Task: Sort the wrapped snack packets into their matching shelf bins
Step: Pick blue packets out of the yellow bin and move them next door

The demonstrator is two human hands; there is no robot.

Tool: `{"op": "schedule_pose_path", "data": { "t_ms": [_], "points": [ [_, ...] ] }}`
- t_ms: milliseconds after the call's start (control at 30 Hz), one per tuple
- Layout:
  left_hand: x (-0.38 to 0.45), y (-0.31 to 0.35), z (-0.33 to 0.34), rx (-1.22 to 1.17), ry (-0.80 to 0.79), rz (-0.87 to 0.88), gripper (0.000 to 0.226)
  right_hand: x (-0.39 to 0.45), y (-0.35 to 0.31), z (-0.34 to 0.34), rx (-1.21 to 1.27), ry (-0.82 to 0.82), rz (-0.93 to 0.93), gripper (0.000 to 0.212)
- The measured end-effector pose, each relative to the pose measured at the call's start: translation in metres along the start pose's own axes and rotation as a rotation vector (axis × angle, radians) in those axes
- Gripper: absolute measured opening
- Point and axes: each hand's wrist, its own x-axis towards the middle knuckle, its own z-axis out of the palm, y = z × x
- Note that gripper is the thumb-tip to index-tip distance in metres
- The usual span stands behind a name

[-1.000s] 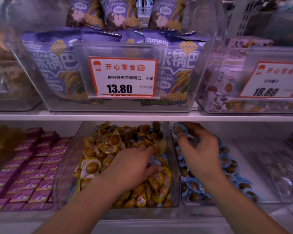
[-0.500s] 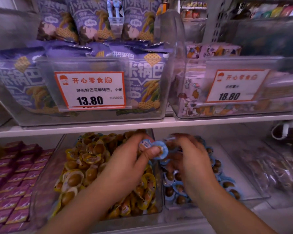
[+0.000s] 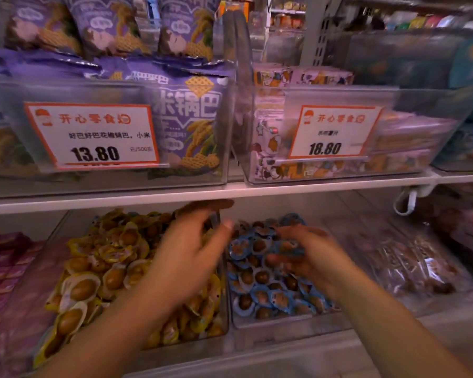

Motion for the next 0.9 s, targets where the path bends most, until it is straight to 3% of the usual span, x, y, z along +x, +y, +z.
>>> {"op": "schedule_pose_path", "data": {
  "t_ms": [67,133,233,333,433,600,700,767,900],
  "points": [
    [0.006,-0.021,-0.005,0.049,0.093,-0.082,0.028,0.015,0.001,-0.008,-0.031,0.080,-0.020,0.012],
    [0.006,-0.039,-0.009,0.178,-0.026,-0.143,0.029,0.028,-0.001,-0.005,-0.007,0.082,-0.012,0.015],
    [-0.003,-0.053,-0.013,0.418,-0.384,-0.076,0.064,0.033,0.000,0.004,-0.446,0.028,-0.155,0.019],
    [-0.005,-0.062,-0.018,0.608,-0.511,-0.050,0.090,0.027,0.009,0.020,-0.647,0.079,-0.449,0.014],
    [-0.003,-0.065,-0.020,0.681,-0.468,-0.011,0.071,0.013,0.020,0.043,-0.536,-0.035,-0.579,0.017],
    [0.003,-0.081,-0.053,0.802,-0.317,-0.021,0.028,0.007,0.047,0.061,-0.730,-0.131,-0.561,0.031],
    [0.005,-0.091,-0.076,0.930,-0.172,-0.134,0.036,0.011,0.049,0.059,-0.725,-0.103,-0.511,0.029],
    [0.006,-0.089,-0.079,0.969,-0.087,-0.110,0.030,0.013,0.049,0.059,-0.727,-0.085,-0.504,0.028],
    [0.002,-0.056,-0.061,0.632,-0.129,0.073,0.030,0.011,0.050,0.062,-0.759,-0.068,-0.535,0.028]
  ]
}}
